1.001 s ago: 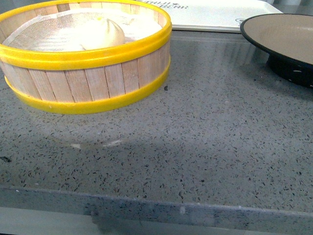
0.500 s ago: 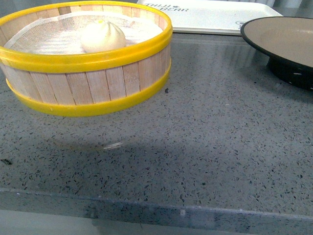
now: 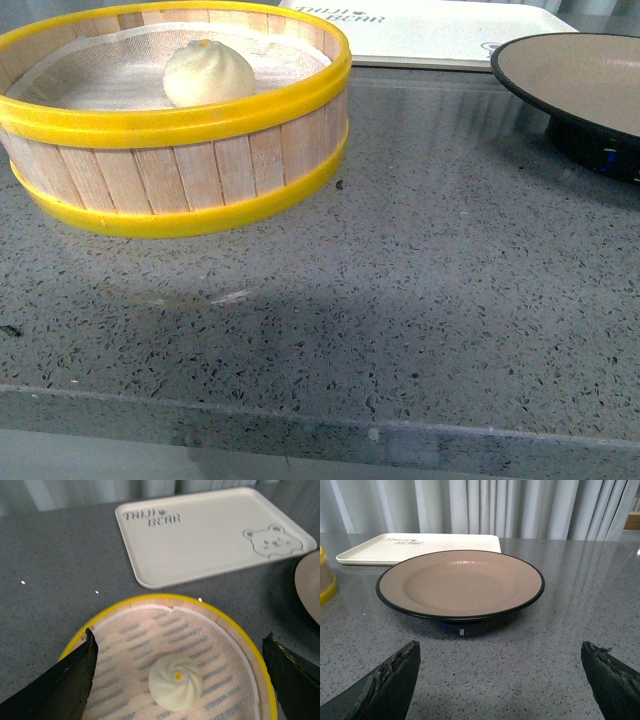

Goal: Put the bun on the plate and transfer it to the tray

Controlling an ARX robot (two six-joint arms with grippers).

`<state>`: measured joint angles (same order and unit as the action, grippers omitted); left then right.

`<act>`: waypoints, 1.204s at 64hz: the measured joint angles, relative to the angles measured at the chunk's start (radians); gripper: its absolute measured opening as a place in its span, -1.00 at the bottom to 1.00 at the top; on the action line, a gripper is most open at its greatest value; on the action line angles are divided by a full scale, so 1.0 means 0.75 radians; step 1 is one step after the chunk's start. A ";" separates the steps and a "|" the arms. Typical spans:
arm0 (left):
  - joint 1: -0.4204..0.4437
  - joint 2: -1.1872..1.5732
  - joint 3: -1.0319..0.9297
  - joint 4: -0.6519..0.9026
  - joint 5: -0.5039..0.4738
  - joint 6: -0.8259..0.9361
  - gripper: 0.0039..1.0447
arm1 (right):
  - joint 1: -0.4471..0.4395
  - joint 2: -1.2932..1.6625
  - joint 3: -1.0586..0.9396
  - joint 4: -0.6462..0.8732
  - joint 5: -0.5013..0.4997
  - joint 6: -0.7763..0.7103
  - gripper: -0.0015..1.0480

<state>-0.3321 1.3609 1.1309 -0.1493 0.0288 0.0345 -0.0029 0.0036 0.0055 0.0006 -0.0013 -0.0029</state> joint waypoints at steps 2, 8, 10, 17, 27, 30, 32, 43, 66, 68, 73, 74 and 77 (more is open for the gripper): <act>-0.009 0.014 -0.007 -0.015 0.007 0.005 0.88 | 0.000 0.000 0.000 0.000 0.001 0.000 0.83; -0.035 0.047 -0.032 -0.044 0.004 0.028 0.88 | 0.000 0.000 0.000 0.000 0.001 0.000 0.83; -0.047 0.062 -0.038 -0.046 -0.005 0.040 0.88 | 0.000 0.000 0.000 0.000 0.000 0.000 0.83; -0.081 0.132 -0.040 -0.043 -0.055 0.086 0.88 | 0.000 0.000 0.000 0.000 0.001 0.000 0.83; -0.104 0.246 -0.016 -0.032 -0.115 0.136 0.88 | 0.000 0.000 0.000 0.000 0.000 0.000 0.83; -0.100 0.265 0.002 -0.023 -0.144 0.153 0.88 | 0.000 0.000 0.000 0.000 0.001 0.000 0.83; -0.097 0.269 0.007 -0.021 -0.150 0.157 0.88 | 0.000 0.000 0.000 0.000 0.001 -0.001 0.83; -0.070 0.285 0.058 -0.019 -0.155 0.158 0.88 | 0.000 0.000 0.000 0.000 0.000 0.000 0.83; -0.027 0.321 0.093 -0.133 -0.144 0.127 0.88 | 0.000 0.000 0.000 0.000 0.000 0.000 0.83; -0.027 0.325 0.093 -0.134 -0.144 0.126 0.88 | 0.000 0.000 0.000 0.000 0.000 0.000 0.83; -0.033 0.329 0.093 -0.144 -0.139 0.126 0.88 | 0.000 0.000 0.000 0.000 0.001 -0.001 0.83; -0.036 0.329 0.093 -0.145 -0.137 0.126 0.88 | 0.000 0.000 0.000 0.000 0.001 0.000 0.83; -0.042 0.329 0.093 -0.150 -0.134 0.127 0.88 | 0.000 0.000 0.000 0.000 0.000 0.000 0.83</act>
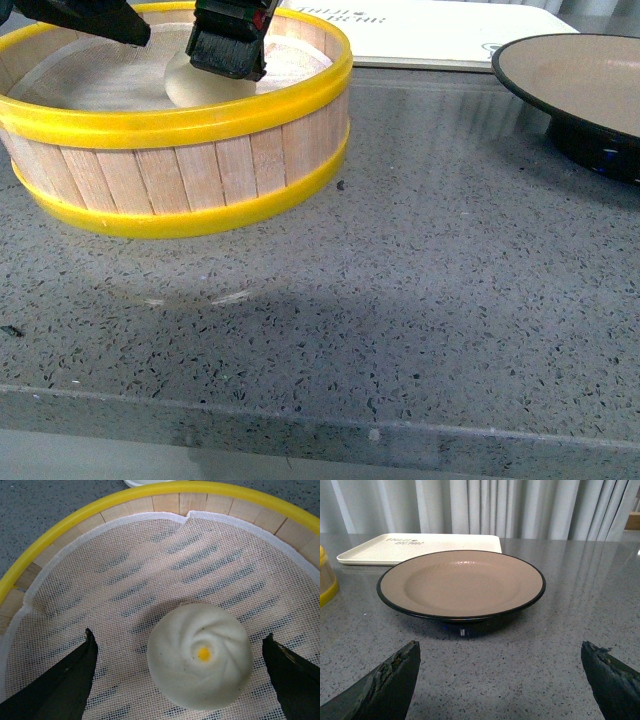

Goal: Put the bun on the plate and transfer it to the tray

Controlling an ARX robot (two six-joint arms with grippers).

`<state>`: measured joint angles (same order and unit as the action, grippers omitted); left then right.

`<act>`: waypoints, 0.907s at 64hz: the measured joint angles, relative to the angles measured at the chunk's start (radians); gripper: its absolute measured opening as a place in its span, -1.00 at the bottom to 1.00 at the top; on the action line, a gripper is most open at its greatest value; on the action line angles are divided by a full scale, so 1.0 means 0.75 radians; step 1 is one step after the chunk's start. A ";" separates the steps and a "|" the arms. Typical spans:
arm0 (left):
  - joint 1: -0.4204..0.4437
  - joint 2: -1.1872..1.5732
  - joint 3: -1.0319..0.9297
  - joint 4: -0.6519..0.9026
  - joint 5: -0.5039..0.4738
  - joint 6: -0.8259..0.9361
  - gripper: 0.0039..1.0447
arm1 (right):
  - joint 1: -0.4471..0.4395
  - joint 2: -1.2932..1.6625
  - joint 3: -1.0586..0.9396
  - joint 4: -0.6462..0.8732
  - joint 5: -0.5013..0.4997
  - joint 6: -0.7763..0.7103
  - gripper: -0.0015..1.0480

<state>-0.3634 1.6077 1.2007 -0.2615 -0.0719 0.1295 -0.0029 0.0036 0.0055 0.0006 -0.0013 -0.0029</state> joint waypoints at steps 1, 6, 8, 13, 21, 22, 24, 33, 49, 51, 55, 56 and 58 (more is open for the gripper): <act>-0.003 0.000 0.000 0.000 -0.001 0.001 0.88 | 0.000 0.000 0.000 0.000 0.000 0.000 0.83; -0.014 0.001 0.000 0.000 0.006 0.001 0.65 | 0.000 0.000 0.000 0.000 0.001 -0.001 0.83; -0.015 0.001 0.000 0.000 0.006 0.001 0.55 | 0.000 0.000 0.000 0.000 0.001 -0.001 0.83; -0.019 0.003 0.000 0.000 0.009 0.000 0.27 | 0.000 0.000 0.000 0.000 0.001 -0.001 0.83; -0.022 0.006 0.000 0.001 0.010 0.001 -0.10 | 0.000 0.000 0.000 0.000 0.001 0.000 0.83; -0.022 0.007 0.000 0.001 0.010 0.001 -0.14 | 0.000 0.000 0.000 0.000 0.001 -0.001 0.83; -0.022 0.008 0.000 0.001 0.010 0.001 -0.20 | 0.000 0.000 0.000 0.000 0.000 -0.001 0.83; -0.022 0.011 0.000 0.009 0.014 0.002 -0.68 | 0.000 0.000 0.000 0.000 0.001 -0.001 0.83; -0.022 0.011 0.000 0.013 0.014 0.003 -0.93 | 0.000 0.000 0.000 0.000 0.000 0.000 0.83; -0.022 0.011 0.000 0.013 0.014 0.004 -0.93 | 0.000 0.000 0.000 0.000 0.001 -0.001 0.83; -0.022 0.011 0.000 0.013 0.015 0.006 -0.93 | 0.000 0.000 0.000 0.000 0.001 -0.001 0.83; -0.022 0.011 0.000 0.013 0.016 0.006 -0.93 | 0.000 0.000 0.000 0.000 0.001 0.000 0.83; -0.022 0.011 0.001 0.012 0.016 0.007 -0.93 | 0.000 0.000 0.000 0.000 0.000 -0.001 0.83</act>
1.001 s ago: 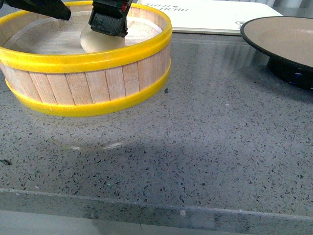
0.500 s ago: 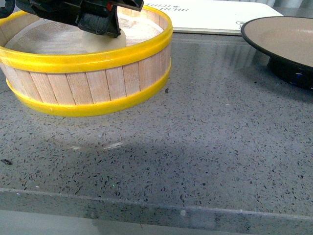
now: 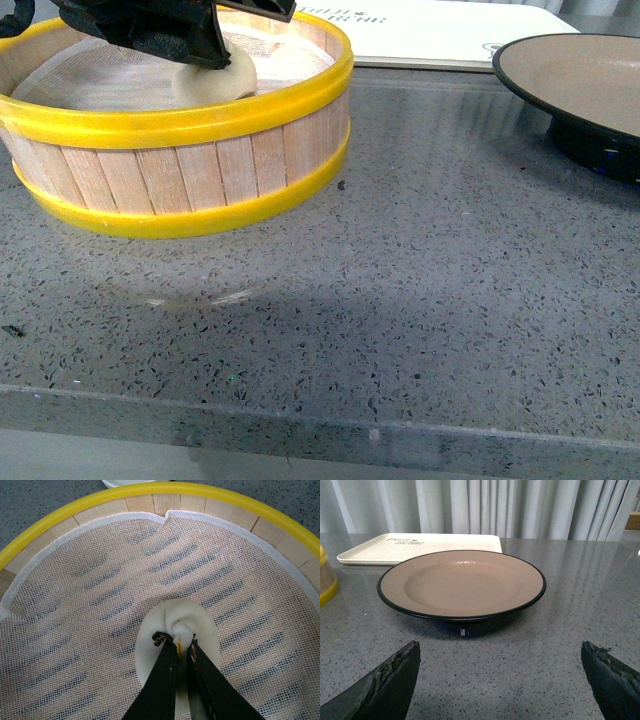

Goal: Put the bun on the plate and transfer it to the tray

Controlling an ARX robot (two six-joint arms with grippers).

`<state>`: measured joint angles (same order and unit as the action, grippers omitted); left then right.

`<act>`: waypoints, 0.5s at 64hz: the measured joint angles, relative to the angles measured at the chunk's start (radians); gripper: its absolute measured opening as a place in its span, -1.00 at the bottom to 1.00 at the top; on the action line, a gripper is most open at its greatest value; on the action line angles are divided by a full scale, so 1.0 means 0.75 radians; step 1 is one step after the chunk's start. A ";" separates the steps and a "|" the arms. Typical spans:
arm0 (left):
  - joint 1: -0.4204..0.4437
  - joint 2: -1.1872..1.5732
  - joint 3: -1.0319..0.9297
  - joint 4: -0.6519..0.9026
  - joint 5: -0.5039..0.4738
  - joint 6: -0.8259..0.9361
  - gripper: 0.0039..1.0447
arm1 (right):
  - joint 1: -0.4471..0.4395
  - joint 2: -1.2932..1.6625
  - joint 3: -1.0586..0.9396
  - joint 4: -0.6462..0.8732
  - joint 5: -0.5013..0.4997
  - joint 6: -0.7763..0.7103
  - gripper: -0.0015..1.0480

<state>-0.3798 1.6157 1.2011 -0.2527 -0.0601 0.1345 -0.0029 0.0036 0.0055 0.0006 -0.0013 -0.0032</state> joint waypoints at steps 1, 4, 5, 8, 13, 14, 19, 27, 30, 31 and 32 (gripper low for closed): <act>0.000 -0.001 0.000 -0.001 0.000 0.000 -0.93 | 0.000 0.000 0.000 0.000 0.000 0.000 0.83; 0.002 -0.002 0.003 -0.007 0.003 0.000 -0.93 | 0.000 0.000 0.000 0.000 0.001 0.001 0.83; 0.004 -0.003 0.005 -0.011 0.005 0.000 -0.93 | 0.000 0.000 0.000 0.000 0.000 0.000 0.83; 0.006 -0.004 0.012 -0.018 0.009 0.001 -0.93 | 0.000 0.000 0.000 0.000 0.001 0.000 0.83; 0.011 -0.011 0.037 -0.035 0.014 0.005 -0.93 | 0.000 0.000 0.000 0.000 0.000 0.001 0.83; 0.012 -0.011 0.042 -0.039 0.015 0.007 -0.93 | 0.000 0.000 0.000 0.000 0.001 0.001 0.83; 0.021 -0.025 0.098 -0.069 0.018 0.021 -0.93 | 0.000 0.000 0.000 0.000 0.001 0.001 0.83; 0.026 -0.028 0.200 -0.112 0.017 0.041 -0.93 | 0.000 0.000 0.000 0.000 0.001 0.000 0.83; 0.026 -0.028 0.240 -0.129 0.016 0.051 -0.93 | 0.000 0.000 0.000 0.000 0.001 0.001 0.83; 0.026 -0.026 0.269 -0.140 0.015 0.057 -0.93 | 0.000 0.000 0.000 0.000 0.000 0.001 0.83; 0.024 -0.022 0.293 -0.150 0.015 0.060 -0.93 | 0.000 0.000 0.000 0.000 0.000 0.001 0.83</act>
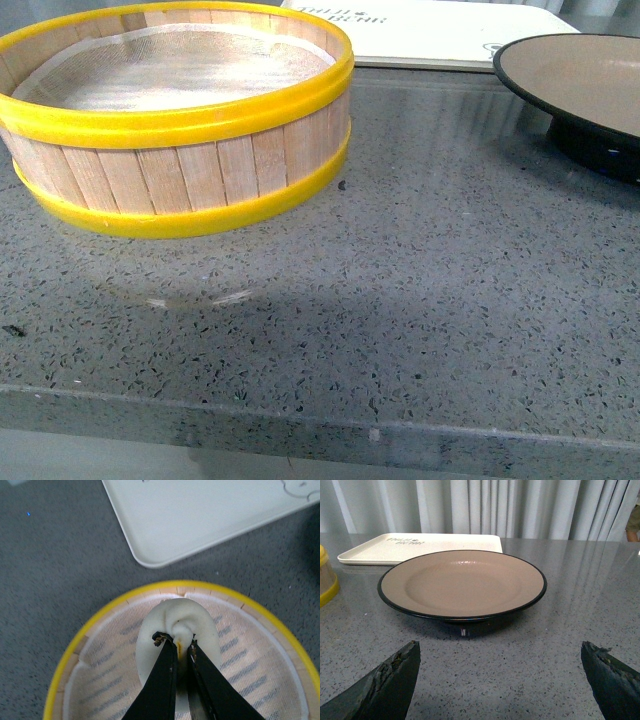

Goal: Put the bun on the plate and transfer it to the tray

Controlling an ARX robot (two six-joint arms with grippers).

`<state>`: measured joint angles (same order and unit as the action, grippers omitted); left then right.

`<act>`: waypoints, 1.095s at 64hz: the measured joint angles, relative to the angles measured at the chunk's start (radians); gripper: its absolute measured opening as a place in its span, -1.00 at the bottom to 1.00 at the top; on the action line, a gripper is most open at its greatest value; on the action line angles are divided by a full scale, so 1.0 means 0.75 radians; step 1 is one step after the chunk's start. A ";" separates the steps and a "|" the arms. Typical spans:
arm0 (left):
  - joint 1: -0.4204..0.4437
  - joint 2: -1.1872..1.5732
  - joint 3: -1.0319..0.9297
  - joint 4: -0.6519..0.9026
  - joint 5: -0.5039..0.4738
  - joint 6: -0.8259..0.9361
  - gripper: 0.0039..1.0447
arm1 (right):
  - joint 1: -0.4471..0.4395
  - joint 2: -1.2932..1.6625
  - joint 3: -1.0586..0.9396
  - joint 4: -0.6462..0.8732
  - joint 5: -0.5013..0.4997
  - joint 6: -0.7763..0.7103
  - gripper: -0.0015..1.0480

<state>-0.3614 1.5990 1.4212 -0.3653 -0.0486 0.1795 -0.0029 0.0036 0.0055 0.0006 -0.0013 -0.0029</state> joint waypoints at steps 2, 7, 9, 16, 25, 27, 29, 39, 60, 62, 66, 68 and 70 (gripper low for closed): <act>-0.002 0.005 0.027 -0.008 0.000 0.003 -0.93 | 0.000 0.000 0.000 0.000 0.001 -0.001 0.83; -0.024 0.040 0.156 -0.039 0.001 0.010 -0.93 | 0.000 0.000 0.000 0.000 0.001 -0.001 0.83; -0.040 0.063 0.218 -0.050 0.004 0.012 -0.93 | 0.000 0.000 0.000 0.000 0.000 0.000 0.83; -0.138 0.184 0.465 -0.072 0.030 0.016 -0.93 | 0.000 0.000 0.000 0.000 0.001 -0.001 0.83; -0.268 0.314 0.646 -0.074 0.089 0.014 -0.93 | 0.000 0.000 0.000 0.000 0.001 -0.001 0.83; -0.292 0.339 0.670 -0.073 0.103 0.014 -0.93 | 0.000 0.000 0.000 0.000 0.001 0.000 0.83; -0.316 0.362 0.687 -0.071 0.110 0.014 -0.93 | 0.000 0.000 0.000 0.000 0.001 0.000 0.83; -0.409 0.464 0.725 -0.049 0.147 0.015 -0.93 | 0.000 0.000 0.000 0.000 0.000 0.000 0.83; -0.555 0.616 0.731 0.039 0.206 0.039 -0.93 | 0.000 0.000 0.000 0.000 0.001 0.000 0.83; -0.561 0.630 0.731 0.045 0.205 0.044 -0.93 | 0.000 0.000 0.000 0.000 0.001 0.000 0.83; -0.566 0.649 0.731 0.047 0.208 0.046 -0.93 | 0.000 0.000 0.000 0.000 0.001 0.000 0.83; -0.568 0.662 0.731 0.050 0.196 0.055 -0.93 | 0.000 0.000 0.000 0.000 0.001 0.000 0.83; -0.569 0.673 0.731 0.050 0.188 0.061 -0.93 | 0.000 0.000 0.000 0.000 0.001 0.000 0.83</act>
<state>-0.7883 2.1036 1.9694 -0.3275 0.0925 0.2253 -0.0029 0.0036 0.0055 0.0006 -0.0010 -0.0029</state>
